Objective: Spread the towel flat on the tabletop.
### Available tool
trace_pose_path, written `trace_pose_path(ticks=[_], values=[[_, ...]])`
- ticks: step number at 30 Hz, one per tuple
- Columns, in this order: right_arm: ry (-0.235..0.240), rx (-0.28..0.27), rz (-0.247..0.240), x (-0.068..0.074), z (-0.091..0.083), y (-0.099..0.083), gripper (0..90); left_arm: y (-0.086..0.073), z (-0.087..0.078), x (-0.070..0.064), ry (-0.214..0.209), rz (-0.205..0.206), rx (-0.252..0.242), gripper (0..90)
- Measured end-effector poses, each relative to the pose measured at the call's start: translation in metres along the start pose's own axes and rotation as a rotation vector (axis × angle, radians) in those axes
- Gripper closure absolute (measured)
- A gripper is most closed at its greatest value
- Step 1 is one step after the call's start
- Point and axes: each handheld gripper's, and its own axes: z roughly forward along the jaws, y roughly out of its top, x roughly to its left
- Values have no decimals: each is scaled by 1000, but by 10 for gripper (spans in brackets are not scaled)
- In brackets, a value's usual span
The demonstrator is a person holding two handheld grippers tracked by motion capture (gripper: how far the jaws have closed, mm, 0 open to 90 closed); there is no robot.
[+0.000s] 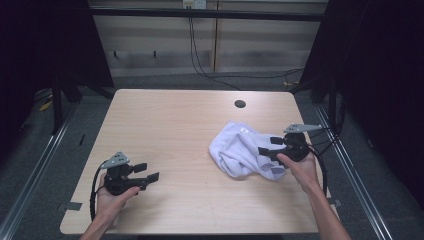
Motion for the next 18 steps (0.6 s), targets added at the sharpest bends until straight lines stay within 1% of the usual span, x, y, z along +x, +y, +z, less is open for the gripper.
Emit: trace_pose_path(ticks=[1, 2, 3, 4, 5, 6, 7, 8, 9, 10, 11, 12, 13, 15, 16, 18], values=[[7, 16, 17, -5, 6, -1, 206, 2, 3, -2, 7, 18, 8, 306], [7, 32, 27, -8, 11, -3, 195, 3, 6, -4, 9, 24, 12, 305], [1, 40, 30, -10, 15, -5, 175, 4, 11, -6, -5, 30, 23, 302], [4, 68, 32, -11, 22, -8, 176, 4, 14, -8, -8, 40, 30, 301], [4, 93, 19, -11, 28, -12, 189, 4, 16, -10, -6, 54, 40, 301], [-3, 113, 2, -10, 32, -14, 192, 2, 18, -12, -16, 76, 59, 299], [-25, 154, -15, -8, 39, -17, 191, 1, 19, -14, -25, 83, 63, 296], [-30, 174, -20, -7, 43, -19, 195, -1, 19, -15, -31, 78, 68, 296], [-32, 176, -15, -7, 47, -22, 217, -2, 19, -17, -37, 81, 69, 296], [-41, 181, 1, -5, 51, -25, 255, -3, 18, -18, -46, 80, 68, 295], [-45, 189, -7, -4, 53, -26, 296, -3, 17, -19, -49, 78, 67, 294], [-51, 193, -21, -3, 53, -25, 426, -4, 16, -21, -56, 78, 63, 293], [-56, 190, -27, 0, 51, -24, 527, -4, 15, -22, -60, 71, 57, 293], [-28, 175, -4, 3, 51, -26, 632, -3, 14, -23, -69, 67, 51, 293], [-33, 168, -8, 5, 53, -26, 657, -3, 14, -23, -67, 63, 48, 293], [-26, 168, -8, 12, 55, -25, 684, -2, 13, -22, -77, 51, 41, 293]])
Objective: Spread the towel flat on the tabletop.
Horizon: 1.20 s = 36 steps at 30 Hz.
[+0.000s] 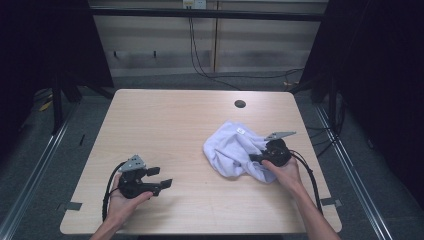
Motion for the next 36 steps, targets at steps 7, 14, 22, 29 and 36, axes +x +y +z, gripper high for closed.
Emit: trace_pose_path(ticks=[7, 14, 22, 29, 36], values=[[93, 3, -90, 40, 18, 8, 691, 1, -2, 3, 11, -9, -15, 294], [206, 20, -179, 88, 33, 13, 679, 2, -6, 2, 17, -10, -34, 299], [289, 61, -233, 139, 41, 16, 513, 8, -9, 1, 5, -9, -82, 329], [311, -27, -178, 124, 2, 23, 397, 19, -8, 1, -29, 13, -104, 563], [209, -94, -51, 64, -30, 1, 457, 37, 10, 2, -22, 10, -112, 629]])
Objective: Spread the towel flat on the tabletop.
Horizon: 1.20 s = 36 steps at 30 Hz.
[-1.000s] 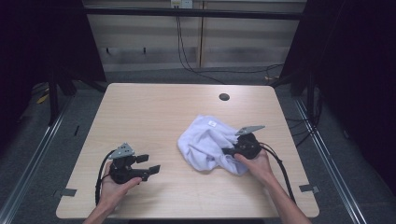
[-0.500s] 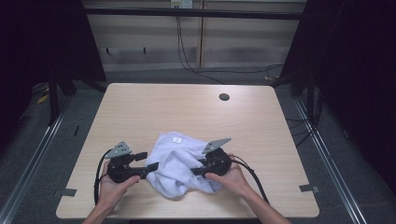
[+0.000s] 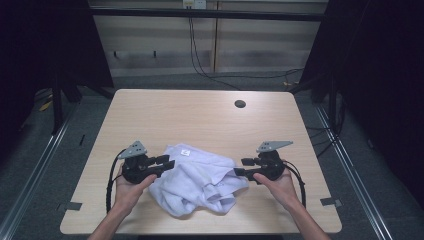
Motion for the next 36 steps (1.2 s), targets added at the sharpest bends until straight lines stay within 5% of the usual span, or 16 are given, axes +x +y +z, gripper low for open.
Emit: trace_pose_path(ticks=[3, 5, 8, 10, 17, 24, 26, 28, 30, 32, 35, 36], values=[[-25, 74, -4, -7, 11, -16, 470, 1, 15, -2, 1, -11, 18, 531], [-16, 101, -6, -5, 17, -21, 470, -3, 25, -5, -2, 21, 81, 521], [-11, 112, -19, 1, 19, -21, 434, -16, 35, -9, -30, 56, 197, 644], [-9, 112, -25, 2, 19, -22, 425, -20, 36, -10, -23, 82, 226, 763], [-5, 127, -14, 5, 23, -24, 435, -22, 11, -6, -62, 45, 203, 818], [65, 144, -45, 13, 32, -26, 533, -1, -3, 2, -53, -7, 37, 651], [82, 133, -37, 14, 35, -24, 567, 8, 8, -2, -6, 52, 69, 548], [91, 110, -53, 15, 38, -20, 626, 12, 30, -5, -56, 44, 152, 468], [73, 94, -78, 18, 40, -17, 726, 8, 49, -7, -30, 56, 180, 459], [57, 82, -92, 21, 42, -13, 817, 4, 60, -6, -55, 46, 222, 435], [57, 83, -90, 23, 42, -11, 811, -2, 65, -5, -90, 44, 272, 541], [58, 79, -81, 22, 40, -12, 774, -4, 64, -5, -128, 71, 275, 668]])
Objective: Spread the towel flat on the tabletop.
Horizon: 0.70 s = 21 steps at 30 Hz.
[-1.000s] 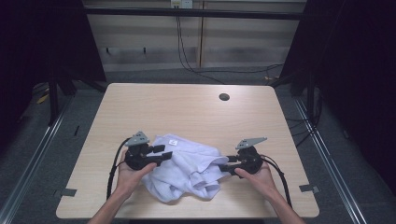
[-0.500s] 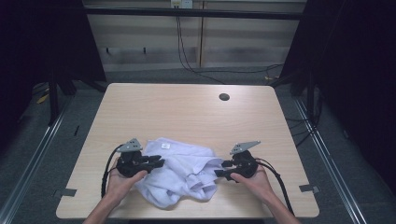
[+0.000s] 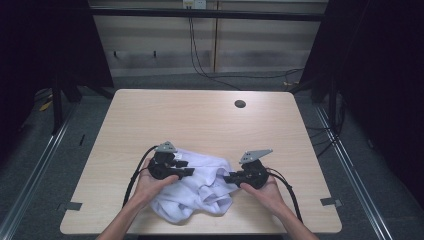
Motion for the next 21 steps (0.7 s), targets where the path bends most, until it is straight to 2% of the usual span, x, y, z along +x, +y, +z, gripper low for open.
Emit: trace_pose_path(ticks=[1, 2, 4, 6, 8, 11, 12, 15, 17, 19, 21], values=[[-1, -8, 9, 0, -2, 0, 705, 0, -1, -1, -10, 10, 5, 813], [-3, -17, 19, -1, -7, -1, 615, 0, -3, -2, -6, 11, -4, 845], [-11, -21, 24, -2, -11, -2, 546, 2, -8, -3, -4, 15, -32, 861], [-17, -11, 39, -4, -16, -6, 497, 4, -15, -4, -13, 1, -82, 865], [-18, 15, 72, -8, -18, -11, 473, 6, -23, -7, -13, -10, -124, 865], [-21, 47, 86, -11, -16, -19, 466, 11, -34, -12, 0, -6, -170, 865], [-42, 52, 103, -11, -16, -19, 454, 11, -37, -11, -10, -16, -187, 865], [-29, 7, 91, -8, -21, -17, 519, 9, -39, -5, 18, -33, -199, 864], [10, -26, 53, -1, -22, -13, 592, 6, -40, 0, 11, -58, -210, 864], [28, -31, 36, 7, -22, -11, 625, 5, -42, 2, 20, -63, -214, 865], [85, -32, 22, 14, -18, -8, 636, 5, -43, 3, 21, -60, -216, 865]])
